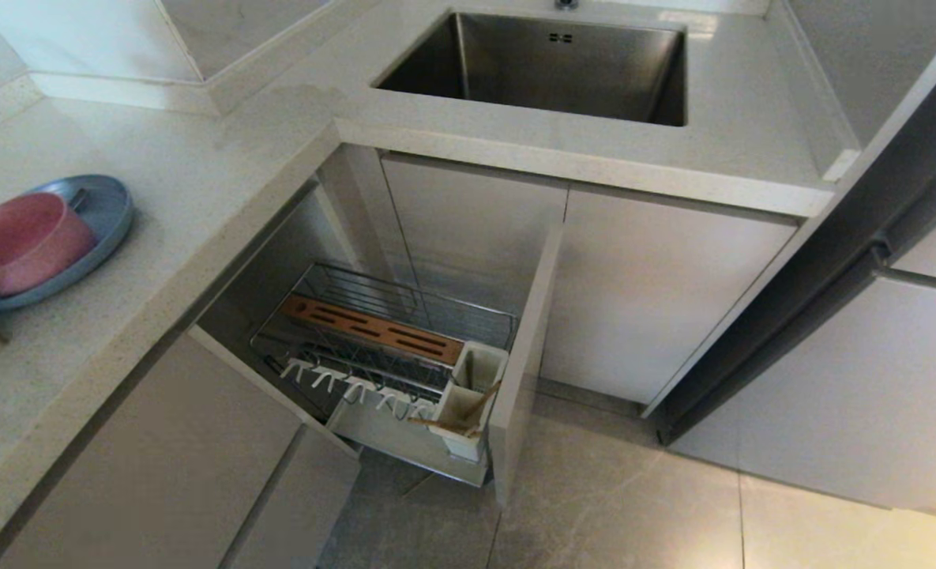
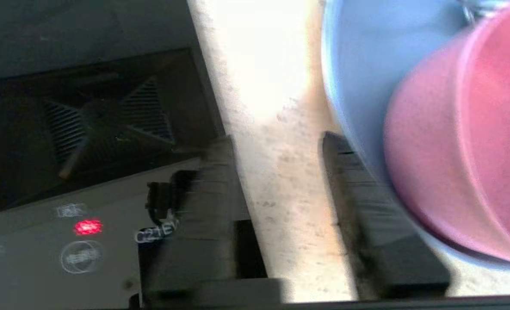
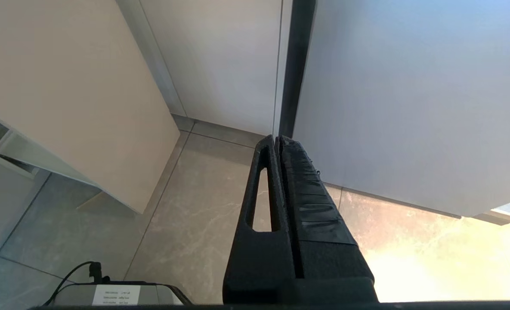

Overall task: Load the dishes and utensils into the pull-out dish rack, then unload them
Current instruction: Take the chopsticks out of the cupboard

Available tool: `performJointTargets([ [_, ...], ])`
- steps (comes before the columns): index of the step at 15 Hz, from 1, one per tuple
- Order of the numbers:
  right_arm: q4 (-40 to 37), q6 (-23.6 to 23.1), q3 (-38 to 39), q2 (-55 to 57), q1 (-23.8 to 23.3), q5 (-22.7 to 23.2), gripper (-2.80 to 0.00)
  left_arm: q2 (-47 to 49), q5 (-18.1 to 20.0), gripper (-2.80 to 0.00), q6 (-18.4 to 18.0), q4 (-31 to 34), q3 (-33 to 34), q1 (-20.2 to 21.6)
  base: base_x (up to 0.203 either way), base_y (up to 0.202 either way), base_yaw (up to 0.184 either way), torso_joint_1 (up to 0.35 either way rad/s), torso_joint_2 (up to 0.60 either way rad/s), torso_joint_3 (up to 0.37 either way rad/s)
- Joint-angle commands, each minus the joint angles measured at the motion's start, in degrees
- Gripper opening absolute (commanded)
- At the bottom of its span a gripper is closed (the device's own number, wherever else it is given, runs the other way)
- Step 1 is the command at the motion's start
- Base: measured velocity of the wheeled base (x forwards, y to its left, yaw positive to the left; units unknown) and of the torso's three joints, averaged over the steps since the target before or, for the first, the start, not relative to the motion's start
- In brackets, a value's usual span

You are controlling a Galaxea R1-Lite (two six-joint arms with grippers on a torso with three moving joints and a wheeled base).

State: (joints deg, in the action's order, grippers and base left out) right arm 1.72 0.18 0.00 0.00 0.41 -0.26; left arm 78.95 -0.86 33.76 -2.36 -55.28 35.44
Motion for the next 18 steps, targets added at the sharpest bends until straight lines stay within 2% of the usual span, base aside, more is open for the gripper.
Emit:
performJointTargets([
  [1,0.0,0.0,0.5,0.0,0.0,0.0,-2.80,-0.2,-0.1,0.00,0.3,0.0,-0.4,0.1,0.000,0.000,0.000,0.000,0.00,0.000],
  [8,0.0,0.0,0.4,0.0,0.0,0.0,-2.80,-4.6,-1.7,0.00,-0.2,0.0,-1.3,1.7,0.000,0.000,0.000,0.000,0.00,0.000],
  [9,0.0,0.0,0.5,0.0,0.0,0.0,-2.80,-5.6,-2.5,-0.42,-0.3,0.0,-1.7,1.9,0.000,0.000,0.000,0.000,0.00,0.000],
  [10,0.0,0.0,0.4,0.0,0.0,0.0,-2.80,-6.9,-3.4,-2.80,-0.5,0.0,-2.2,1.9,0.000,0.000,0.000,0.000,0.00,0.000],
  [13,0.0,0.0,0.4,0.0,0.0,0.0,-2.80,-10.8,-5.2,-2.80,-1.0,0.0,-4.6,1.9,0.000,0.000,0.000,0.000,0.00,0.000],
  [16,0.0,0.0,0.4,0.0,0.0,0.0,-2.80,-15.6,-5.8,-2.80,-3.9,0.1,-7.5,1.6,0.000,0.000,0.000,0.000,0.00,0.000],
  [18,0.0,0.0,0.5,0.0,0.0,0.0,-2.80,-17.6,-5.7,-2.80,-4.9,2.9,-11.2,0.0,0.000,0.000,0.000,0.000,0.00,0.000],
])
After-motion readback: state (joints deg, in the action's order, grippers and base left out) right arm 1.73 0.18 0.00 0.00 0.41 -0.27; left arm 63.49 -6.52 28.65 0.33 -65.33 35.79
